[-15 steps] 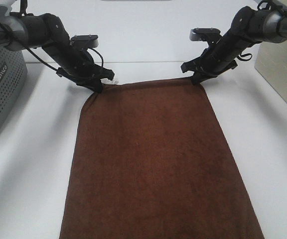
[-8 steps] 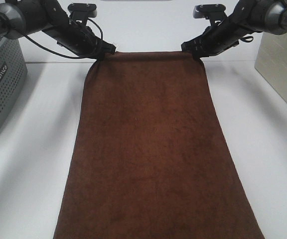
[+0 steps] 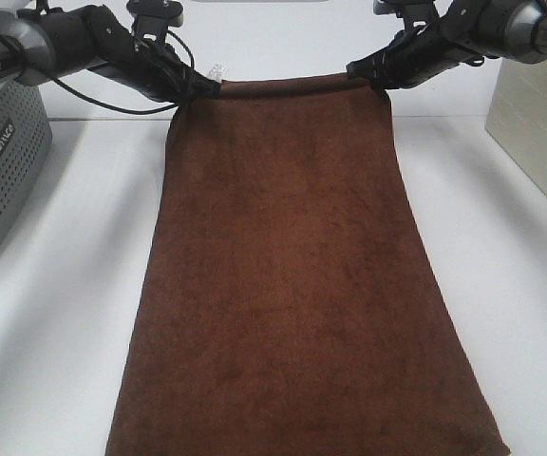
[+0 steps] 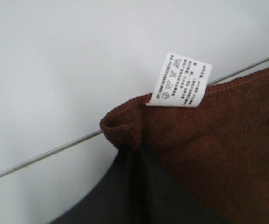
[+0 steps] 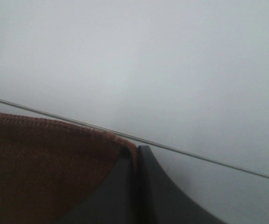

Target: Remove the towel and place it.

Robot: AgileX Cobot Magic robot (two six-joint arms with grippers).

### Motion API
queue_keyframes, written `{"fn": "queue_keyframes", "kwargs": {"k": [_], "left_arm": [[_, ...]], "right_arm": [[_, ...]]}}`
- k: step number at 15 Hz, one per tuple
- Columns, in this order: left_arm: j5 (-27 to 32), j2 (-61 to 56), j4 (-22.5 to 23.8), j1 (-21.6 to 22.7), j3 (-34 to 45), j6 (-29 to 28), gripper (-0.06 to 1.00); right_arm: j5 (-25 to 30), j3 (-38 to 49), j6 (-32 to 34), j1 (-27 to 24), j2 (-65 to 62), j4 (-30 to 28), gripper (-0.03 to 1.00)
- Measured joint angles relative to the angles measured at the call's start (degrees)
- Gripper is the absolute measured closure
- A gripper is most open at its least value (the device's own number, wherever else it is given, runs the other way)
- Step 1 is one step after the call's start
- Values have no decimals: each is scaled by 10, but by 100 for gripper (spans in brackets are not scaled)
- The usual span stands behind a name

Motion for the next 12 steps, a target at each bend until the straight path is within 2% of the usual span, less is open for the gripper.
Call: {"fn": "queue_keyframes", "kwargs": {"k": [12], "left_arm": [[-85, 48, -2, -1, 0, 21, 94]], "right_arm": [[-46, -1, 0, 0, 52, 4, 96]]}}
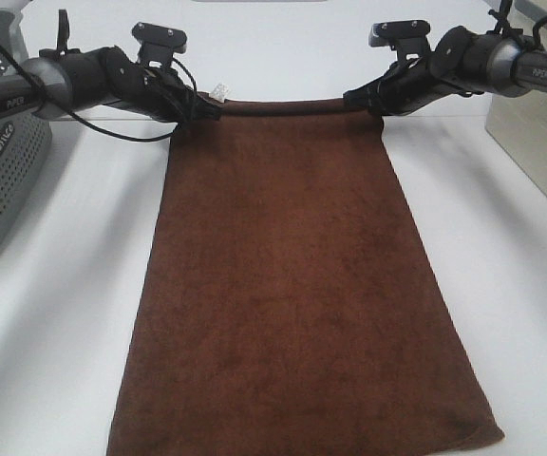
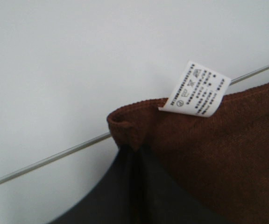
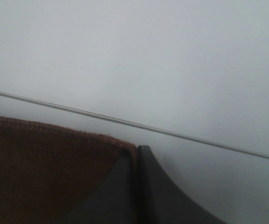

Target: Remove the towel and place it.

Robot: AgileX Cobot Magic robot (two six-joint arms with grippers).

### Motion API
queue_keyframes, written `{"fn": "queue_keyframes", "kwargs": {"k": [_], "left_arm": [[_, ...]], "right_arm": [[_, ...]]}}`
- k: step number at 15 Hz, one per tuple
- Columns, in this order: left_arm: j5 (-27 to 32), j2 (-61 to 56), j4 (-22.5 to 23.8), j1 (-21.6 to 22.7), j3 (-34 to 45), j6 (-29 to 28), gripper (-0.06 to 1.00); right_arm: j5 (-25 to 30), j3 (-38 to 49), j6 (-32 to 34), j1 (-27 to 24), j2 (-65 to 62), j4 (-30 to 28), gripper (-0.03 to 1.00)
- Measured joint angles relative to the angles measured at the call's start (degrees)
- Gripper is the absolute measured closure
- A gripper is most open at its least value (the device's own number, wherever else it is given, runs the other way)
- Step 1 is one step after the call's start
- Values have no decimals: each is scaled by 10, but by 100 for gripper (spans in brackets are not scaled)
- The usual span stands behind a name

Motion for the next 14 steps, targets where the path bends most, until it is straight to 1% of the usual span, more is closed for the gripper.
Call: {"fn": "queue_keyframes", "kwargs": {"k": [4, 7, 8, 9, 10, 11, 12, 13, 14], "left_arm": [[-36, 22, -3, -4, 0, 0, 94], [-69, 28, -4, -9, 0, 0, 94], [-78, 28, -4, -10, 0, 0, 94], [-89, 28, -4, -10, 0, 1, 92], [-96, 28, -4, -10, 0, 1, 87], [-100, 28, -4, -10, 0, 1, 80], [-105, 28, -4, -10, 0, 0, 57], [-107, 29, -4, -10, 0, -3, 44], [-107, 30, -4, -10, 0, -4, 35]], "right_arm": [[-25, 0, 0, 0, 10, 26, 96], [-27, 0, 0, 0, 11, 41, 95], [-27, 0, 0, 0, 11, 42, 92], [-28, 0, 0, 0, 11, 43, 86], [-29, 0, 0, 0, 13, 43, 78], [-29, 0, 0, 0, 13, 44, 67], [-29, 0, 0, 0, 13, 45, 44], [-28, 0, 0, 0, 13, 45, 38], [-25, 0, 0, 0, 13, 45, 36]]}}
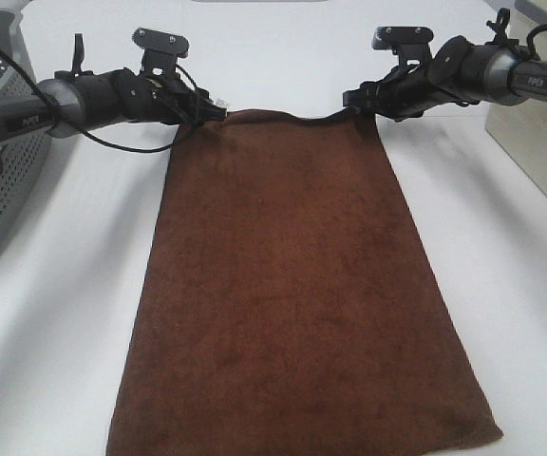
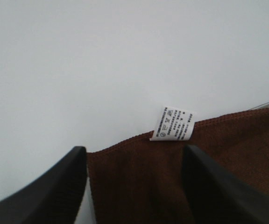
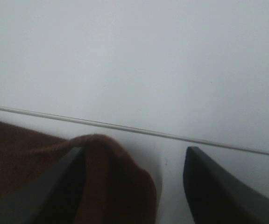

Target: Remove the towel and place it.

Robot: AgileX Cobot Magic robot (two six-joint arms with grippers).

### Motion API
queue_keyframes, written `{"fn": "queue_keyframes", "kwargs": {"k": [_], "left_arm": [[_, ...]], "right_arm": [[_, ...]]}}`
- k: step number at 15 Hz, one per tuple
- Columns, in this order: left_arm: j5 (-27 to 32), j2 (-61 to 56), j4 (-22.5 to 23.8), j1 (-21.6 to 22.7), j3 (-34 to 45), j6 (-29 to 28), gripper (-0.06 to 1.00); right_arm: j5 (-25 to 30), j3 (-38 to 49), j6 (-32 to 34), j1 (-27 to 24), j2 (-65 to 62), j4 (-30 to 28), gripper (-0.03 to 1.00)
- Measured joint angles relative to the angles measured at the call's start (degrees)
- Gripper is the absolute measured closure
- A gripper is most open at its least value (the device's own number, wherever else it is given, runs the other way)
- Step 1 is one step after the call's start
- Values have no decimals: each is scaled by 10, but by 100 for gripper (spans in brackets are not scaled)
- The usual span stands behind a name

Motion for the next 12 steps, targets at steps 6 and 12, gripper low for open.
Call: {"fn": "queue_keyframes", "kwargs": {"k": [6, 12], "left_arm": [[11, -9, 25, 0, 0, -1, 27], [276, -140, 128, 0, 0, -72, 16]], "right_arm": [[45, 0, 0, 0, -19, -18, 33], [257, 0, 33, 0, -174, -44, 25]]}}
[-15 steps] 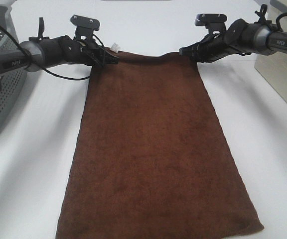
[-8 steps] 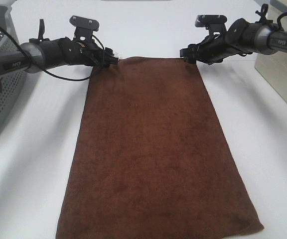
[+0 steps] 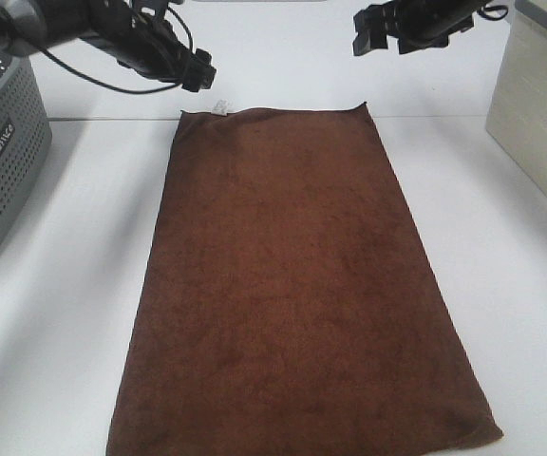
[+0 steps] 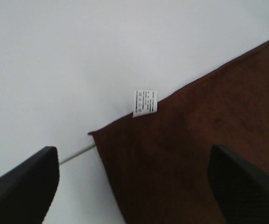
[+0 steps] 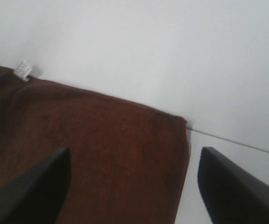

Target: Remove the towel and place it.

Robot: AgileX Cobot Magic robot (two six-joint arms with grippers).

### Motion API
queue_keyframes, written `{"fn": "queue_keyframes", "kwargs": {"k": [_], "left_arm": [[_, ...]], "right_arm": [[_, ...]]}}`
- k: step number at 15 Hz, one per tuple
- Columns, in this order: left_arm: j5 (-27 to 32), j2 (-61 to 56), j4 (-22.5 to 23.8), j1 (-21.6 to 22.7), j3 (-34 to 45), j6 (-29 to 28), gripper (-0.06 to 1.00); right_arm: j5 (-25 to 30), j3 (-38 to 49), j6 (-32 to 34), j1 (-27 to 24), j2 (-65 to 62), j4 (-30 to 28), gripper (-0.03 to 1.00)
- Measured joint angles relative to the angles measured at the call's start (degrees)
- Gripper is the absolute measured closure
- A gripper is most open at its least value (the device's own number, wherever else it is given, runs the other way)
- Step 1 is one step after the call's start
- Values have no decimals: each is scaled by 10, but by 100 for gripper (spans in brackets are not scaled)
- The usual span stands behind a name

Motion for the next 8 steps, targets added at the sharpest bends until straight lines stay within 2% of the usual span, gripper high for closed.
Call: {"fn": "queue_keyframes", "kwargs": {"k": [1, 2, 4, 6, 8], "left_arm": [[29, -15, 20, 0, 0, -23, 11], [134, -74, 99, 5, 0, -108, 8], [227, -128, 140, 34, 0, -158, 8], [290, -179, 140, 95, -3, -175, 8], [332, -207, 115, 152, -3, -179, 8]], "right_arm": [[21, 0, 3, 0, -12, -7, 20], [100, 0, 44, -5, -70, -36, 18], [134, 0, 91, -38, -120, -41, 17], [154, -1, 117, -74, -161, -58, 17], [201, -2, 119, -75, -191, -91, 17]]}}
